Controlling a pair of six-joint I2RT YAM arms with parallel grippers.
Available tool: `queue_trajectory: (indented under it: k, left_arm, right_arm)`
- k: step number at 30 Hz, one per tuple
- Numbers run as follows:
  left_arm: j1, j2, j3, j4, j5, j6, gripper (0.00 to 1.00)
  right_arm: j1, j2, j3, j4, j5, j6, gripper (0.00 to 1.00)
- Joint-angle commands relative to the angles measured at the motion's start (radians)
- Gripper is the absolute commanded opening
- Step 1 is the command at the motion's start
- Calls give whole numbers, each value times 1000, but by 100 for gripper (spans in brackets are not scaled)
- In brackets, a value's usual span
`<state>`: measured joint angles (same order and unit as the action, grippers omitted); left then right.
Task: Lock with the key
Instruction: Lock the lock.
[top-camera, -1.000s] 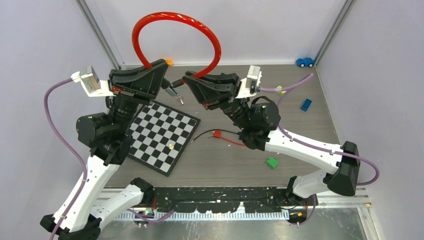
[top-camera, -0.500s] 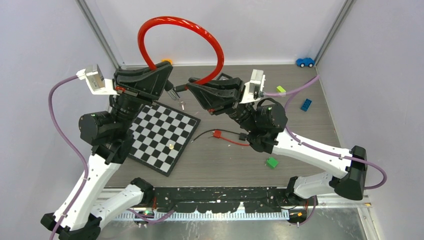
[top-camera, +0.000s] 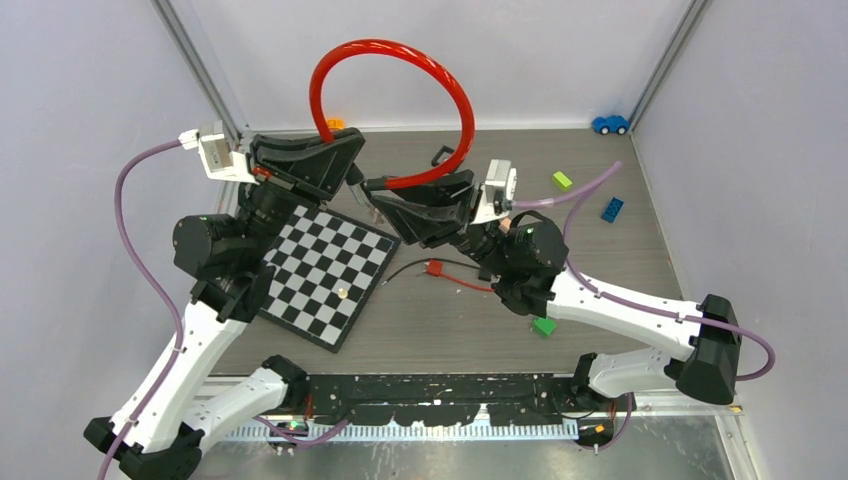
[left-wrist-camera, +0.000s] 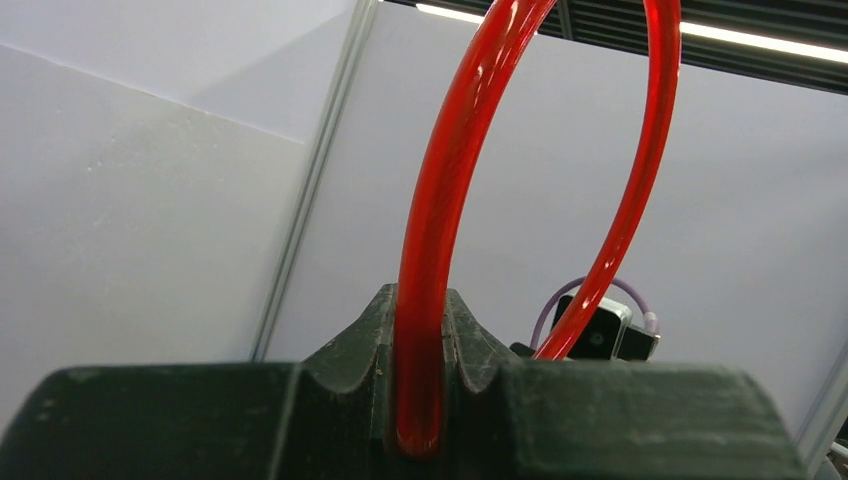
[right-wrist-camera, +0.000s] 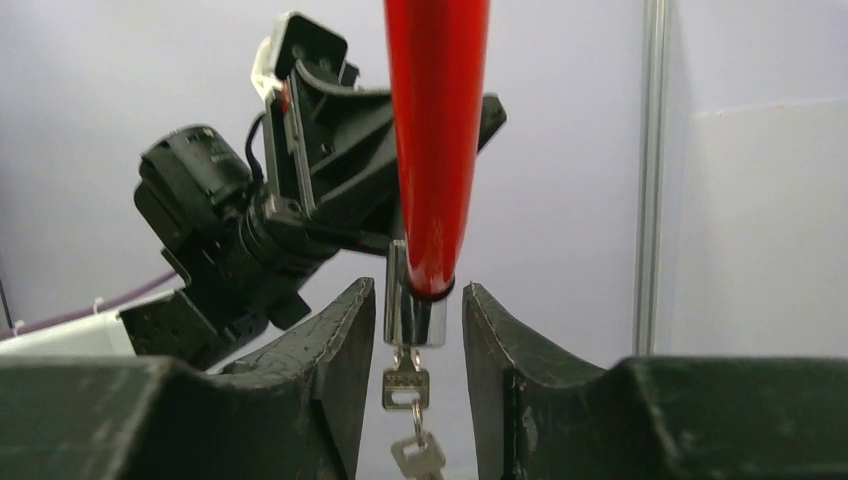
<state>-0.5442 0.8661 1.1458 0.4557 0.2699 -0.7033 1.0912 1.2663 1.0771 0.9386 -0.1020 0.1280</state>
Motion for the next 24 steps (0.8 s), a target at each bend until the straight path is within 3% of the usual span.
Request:
queue_trajectory:
  k: [1, 12, 18, 24]
  left_arm:
    - [-5, -19, 15, 62, -3, -14, 0]
    - [-5, -24, 30, 72, 8, -17, 0]
    - [-5, -30, 44, 100, 31, -33, 0]
    - [-5, -35, 56, 104, 56, -38, 0]
  right_arm:
    - [5, -51, -22, 0, 9, -23, 44]
    - [4, -103, -110, -25, 48, 23, 57]
    - [-25, -84, -108, -23, -39, 176, 57]
    - [-129, -22, -103, 165, -195, 450, 56]
